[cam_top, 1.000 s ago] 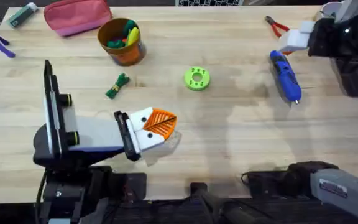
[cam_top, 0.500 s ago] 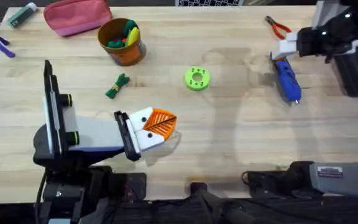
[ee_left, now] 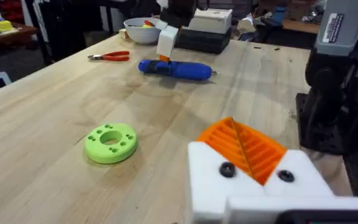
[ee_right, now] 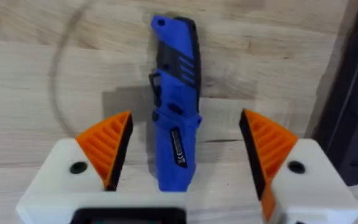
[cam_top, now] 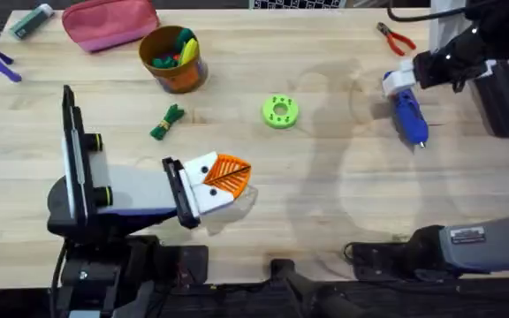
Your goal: Pick up the gripper from the table and insert it into the empty holder that is missing its gripper. Then pick up a screw, insert it into the mounting hole, and use the screwdriver to tighten it. Finally, clean up the table by picking up the vegetable and placing it into the bucket.
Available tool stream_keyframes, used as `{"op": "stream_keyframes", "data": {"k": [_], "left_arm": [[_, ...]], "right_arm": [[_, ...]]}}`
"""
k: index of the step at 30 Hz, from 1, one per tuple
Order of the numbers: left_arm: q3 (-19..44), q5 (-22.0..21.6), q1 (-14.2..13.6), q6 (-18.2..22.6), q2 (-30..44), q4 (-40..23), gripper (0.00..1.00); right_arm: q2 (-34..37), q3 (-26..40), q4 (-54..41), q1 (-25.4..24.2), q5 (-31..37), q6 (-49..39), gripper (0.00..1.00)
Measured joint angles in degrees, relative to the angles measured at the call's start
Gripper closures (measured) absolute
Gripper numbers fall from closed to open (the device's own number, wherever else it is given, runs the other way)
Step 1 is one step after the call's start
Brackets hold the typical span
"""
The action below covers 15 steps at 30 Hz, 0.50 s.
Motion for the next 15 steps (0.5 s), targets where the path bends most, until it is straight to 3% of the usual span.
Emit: {"op": "stream_keyframes", "data": {"k": [15], "left_arm": [[0.0, 0.0, 0.0, 0.0, 0.0, 0.0, 0.981]], "right_arm": [[7.69, 0.0, 2.61, -0.74, -1.14, -1.34, 0.01]]}}
